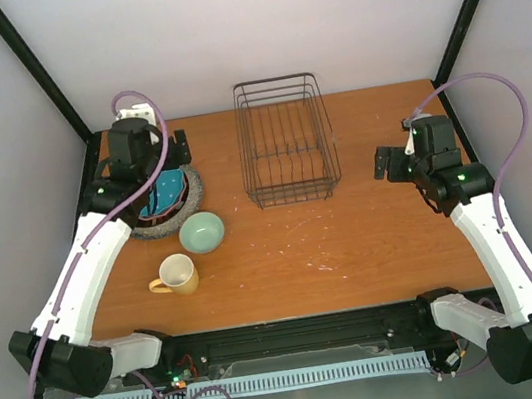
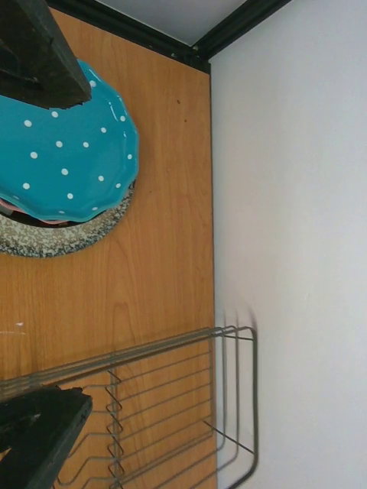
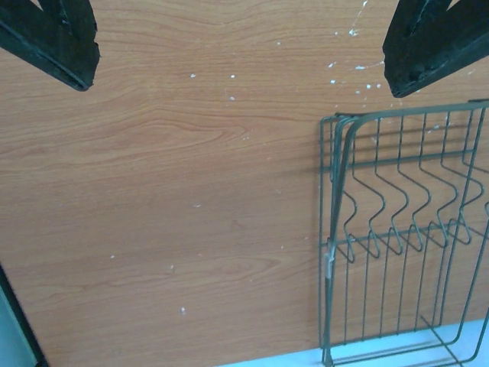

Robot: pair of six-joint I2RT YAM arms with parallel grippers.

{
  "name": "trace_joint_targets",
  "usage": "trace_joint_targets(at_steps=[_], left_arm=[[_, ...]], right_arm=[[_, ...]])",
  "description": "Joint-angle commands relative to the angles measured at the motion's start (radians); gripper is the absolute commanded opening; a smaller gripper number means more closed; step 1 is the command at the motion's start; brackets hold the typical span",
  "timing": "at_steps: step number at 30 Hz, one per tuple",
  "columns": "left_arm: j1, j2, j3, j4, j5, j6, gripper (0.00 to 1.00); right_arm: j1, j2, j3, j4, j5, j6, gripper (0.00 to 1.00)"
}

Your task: Load the mixed dishes into the dish rack

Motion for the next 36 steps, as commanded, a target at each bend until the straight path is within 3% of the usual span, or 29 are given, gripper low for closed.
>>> trace_joint_targets(at_steps=[1, 14, 25, 36], left_arm=[[-0.002, 0.049, -0.001, -0.024, -0.024, 0.015, 1.00], [-0.002, 0.066, -0.015, 0.003, -0.006, 0.029, 1.00], [-0.002, 0.098, -0.068, 0.009, 0.007, 0.031, 1.00], [-0.002, 0.096, -0.140, 0.062, 0.030, 0.036, 1.00]], right_arm=[[-0.002, -0.017, 0.056, -0.001, 0.065, -0.009, 1.00], [-0.003, -0.014, 0.063, -0.009, 0.066, -0.018, 1.00], [0.014, 0.028, 0.100, -0.053, -0.108, -0.045, 1.00], [0.363, 0.138, 0.166, -0.060, 0.104, -0.002, 0.94]])
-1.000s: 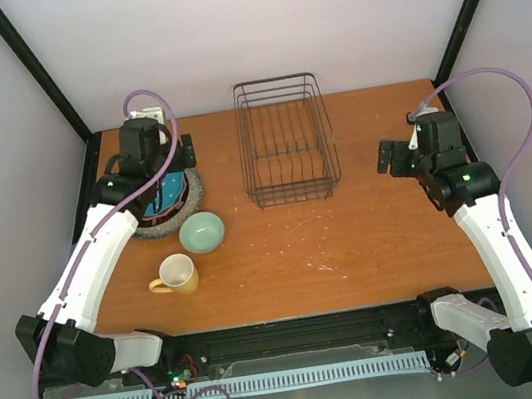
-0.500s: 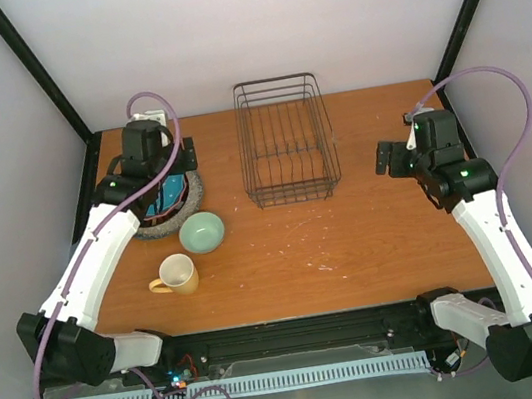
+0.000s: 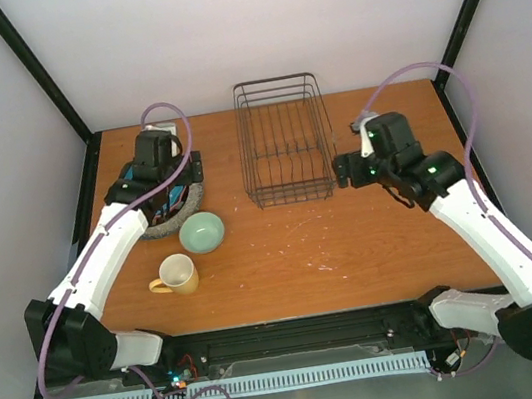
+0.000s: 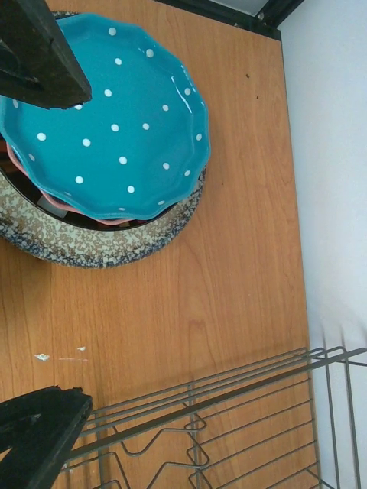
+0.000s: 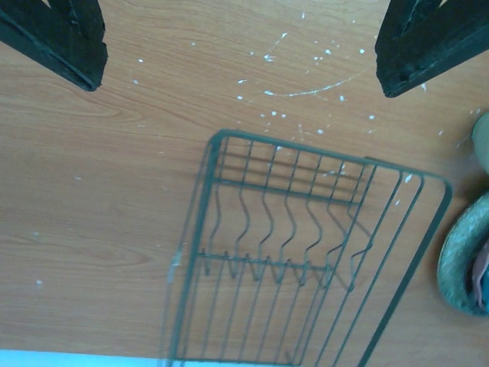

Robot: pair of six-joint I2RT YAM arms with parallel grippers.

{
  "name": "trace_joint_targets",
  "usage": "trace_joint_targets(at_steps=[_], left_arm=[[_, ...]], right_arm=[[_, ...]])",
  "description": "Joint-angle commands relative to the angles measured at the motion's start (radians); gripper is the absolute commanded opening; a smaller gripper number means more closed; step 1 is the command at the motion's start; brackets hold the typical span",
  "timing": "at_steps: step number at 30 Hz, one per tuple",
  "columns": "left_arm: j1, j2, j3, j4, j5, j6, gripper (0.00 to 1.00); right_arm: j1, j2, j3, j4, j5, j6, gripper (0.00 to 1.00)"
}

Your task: Load the mixed dishes into the dish rack

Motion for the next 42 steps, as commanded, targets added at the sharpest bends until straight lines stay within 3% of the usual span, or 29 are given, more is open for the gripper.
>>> trace_joint_targets(at_steps=[1, 14, 24, 27, 36, 42], left_arm=[[-0.002, -0.005, -0.009, 0.037, 0.014, 0.016, 1.00], [-0.002, -0.022, -0.053, 0.063, 0.022, -0.012, 1.00], [-0.002, -0.078, -0.104, 0.044, 0.010, -0.051, 1.00], [-0.002, -0.107, -0.142, 0.052, -0.002, -0.053, 1.00], [-0.002, -0.116, -0.194, 0.065, -0.022, -0.047, 1.00], [-0.002, -0.117, -0.223, 0.083, -0.021, -0.057, 1.00]], right_arm=[[0.100, 0.057, 0.044, -0.026, 0.100, 0.024, 0.94], [0.303, 0.239, 0.204, -0.017, 0.180, 0.053, 0.92], [0.447, 0.420, 0.334, -0.099, 0.216, 0.081, 0.70], [0.457, 0.438, 0.322, -0.092, 0.200, 0.106, 0.60], [0.444, 0.549, 0.380, -0.093, 0.372, 0.119, 0.57], [0.324, 0.651, 0.453, -0.098, 0.247, 0.145, 0.44]])
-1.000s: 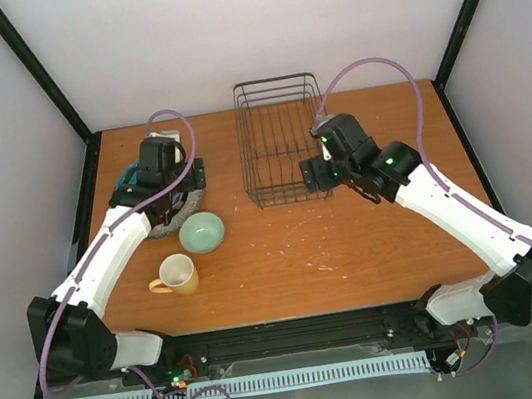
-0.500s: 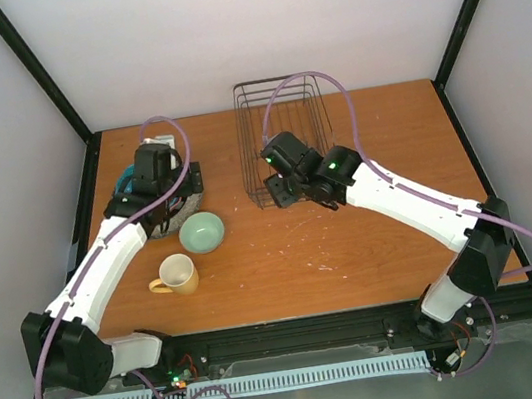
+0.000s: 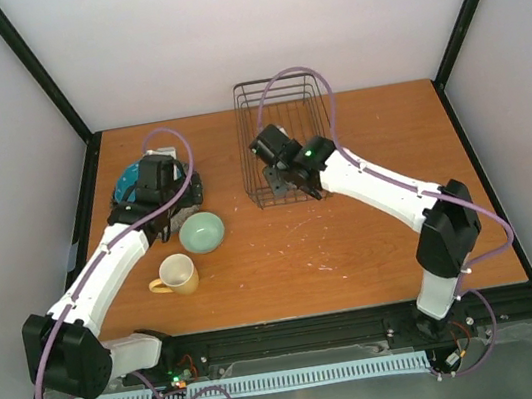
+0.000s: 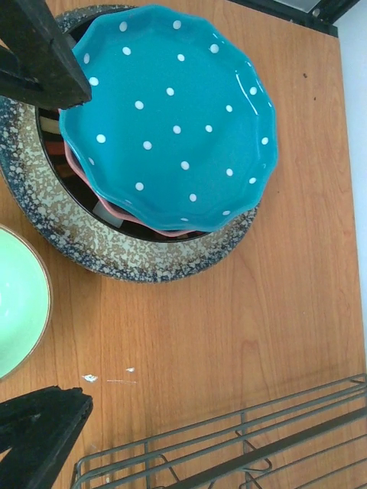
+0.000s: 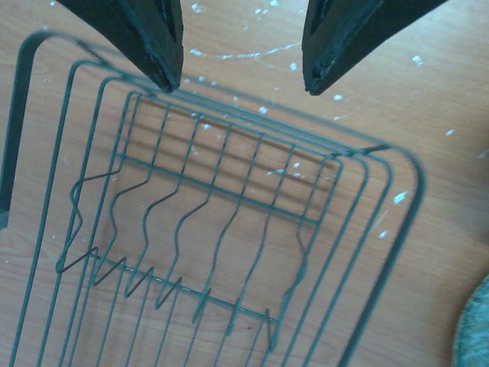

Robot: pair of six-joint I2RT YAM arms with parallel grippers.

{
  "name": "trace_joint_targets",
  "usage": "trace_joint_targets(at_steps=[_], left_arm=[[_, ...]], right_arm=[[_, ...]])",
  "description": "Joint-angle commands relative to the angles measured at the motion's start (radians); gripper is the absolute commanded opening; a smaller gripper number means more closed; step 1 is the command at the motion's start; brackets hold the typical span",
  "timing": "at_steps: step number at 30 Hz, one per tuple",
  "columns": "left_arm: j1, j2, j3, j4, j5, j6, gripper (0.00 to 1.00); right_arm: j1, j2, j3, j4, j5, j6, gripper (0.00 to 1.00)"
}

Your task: Load the mixed dishes into the dish rack

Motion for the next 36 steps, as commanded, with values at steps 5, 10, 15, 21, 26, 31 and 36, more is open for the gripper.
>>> trace_joint_targets(at_steps=[5, 10, 15, 21, 26, 31, 36], left_arm=[[-0.002, -0.014, -0.031, 0.037, -0.012, -0.021, 1.00], [-0.002, -0.006, -0.051, 0.050, -0.016, -0.018, 1.00], [-0.002, 0.011, -0.058, 0.056, -0.016, -0.017, 1.00], [-0.001, 0.022, -0.068, 0.060, -0.020, -0.018, 1.00], [-0.002, 0.022, -0.081, 0.067, -0.017, -0.020, 1.00], [-0.001, 0.019, -0.093, 0.067, -0.027, -0.021, 1.00], [-0.001, 0.020, -0.095, 0.065, -0.034, -0.017, 1.00]], right_arm=[[-0.166, 0.118, 0.119, -0.017, -0.148, 0.018, 0.34], [-0.197, 0.183, 0.163, -0.062, -0.216, -0.018, 0.31], [-0.198, 0.258, 0.212, -0.135, -0.303, -0.045, 0.23], [-0.198, 0.309, 0.232, -0.210, -0.339, -0.059, 0.20], [-0.199, 0.336, 0.221, -0.240, -0.306, -0.084, 0.20], [-0.199, 0.358, 0.220, -0.266, -0.334, -0.099, 0.16], [-0.200, 0.340, 0.163, -0.283, -0.412, -0.103, 0.15]])
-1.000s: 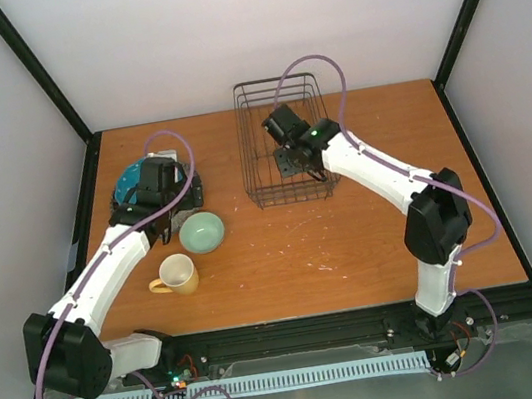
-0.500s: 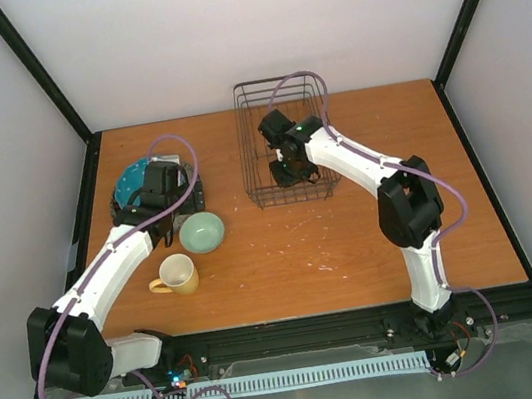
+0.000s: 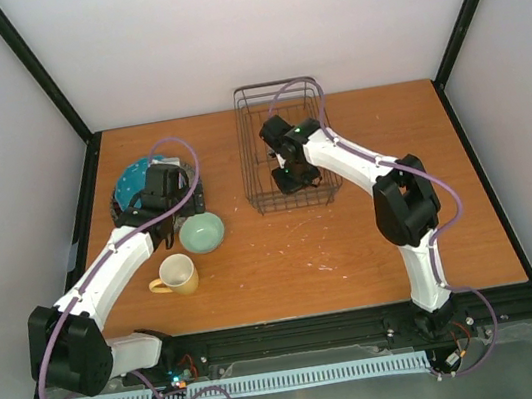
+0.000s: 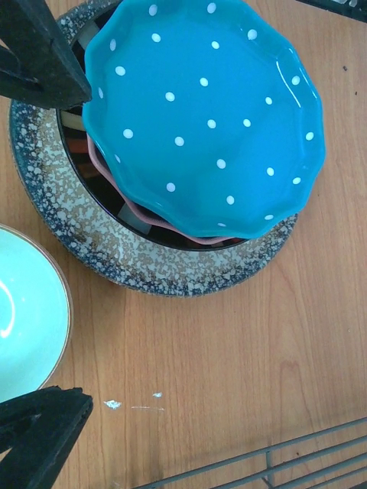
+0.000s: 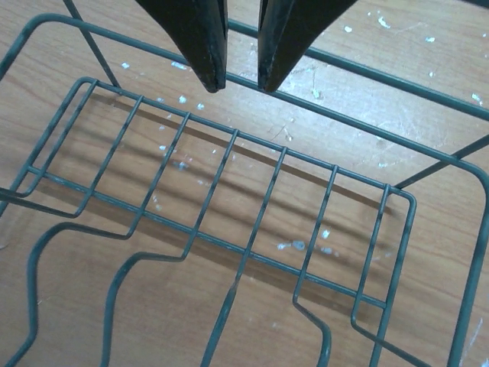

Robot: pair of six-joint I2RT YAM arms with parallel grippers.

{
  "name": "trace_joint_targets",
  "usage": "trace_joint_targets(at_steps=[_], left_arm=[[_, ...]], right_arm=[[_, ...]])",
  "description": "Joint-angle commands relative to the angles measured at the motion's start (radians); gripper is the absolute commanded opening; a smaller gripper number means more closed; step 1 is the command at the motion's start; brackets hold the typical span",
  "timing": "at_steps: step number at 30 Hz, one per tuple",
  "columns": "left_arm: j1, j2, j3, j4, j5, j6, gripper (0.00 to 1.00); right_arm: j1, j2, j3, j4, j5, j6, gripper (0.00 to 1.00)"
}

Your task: Load the mixed dishes into the dish rack

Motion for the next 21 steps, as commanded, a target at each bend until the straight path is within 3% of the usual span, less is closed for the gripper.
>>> trace_joint_targets(at_steps=[1, 12, 21], left_arm=[[-0.002, 0.002, -0.002, 0.018, -0.020, -0.009, 1.00], [-0.001, -0.006, 0.004, 0.007, -0.015, -0.014, 1.00], [-0.002, -0.037, 0.000, -0.004, -0.025, -0.022, 1.00]], right_arm=[[0.002, -0.002, -0.060, -0.081, -0.095, -0.017, 0.14], [0.048, -0.129, -0.262, -0.050, -0.163, 0.032, 0.12], [0.084, -0.182, -0.284, -0.055, -0.182, 0.064, 0.12]])
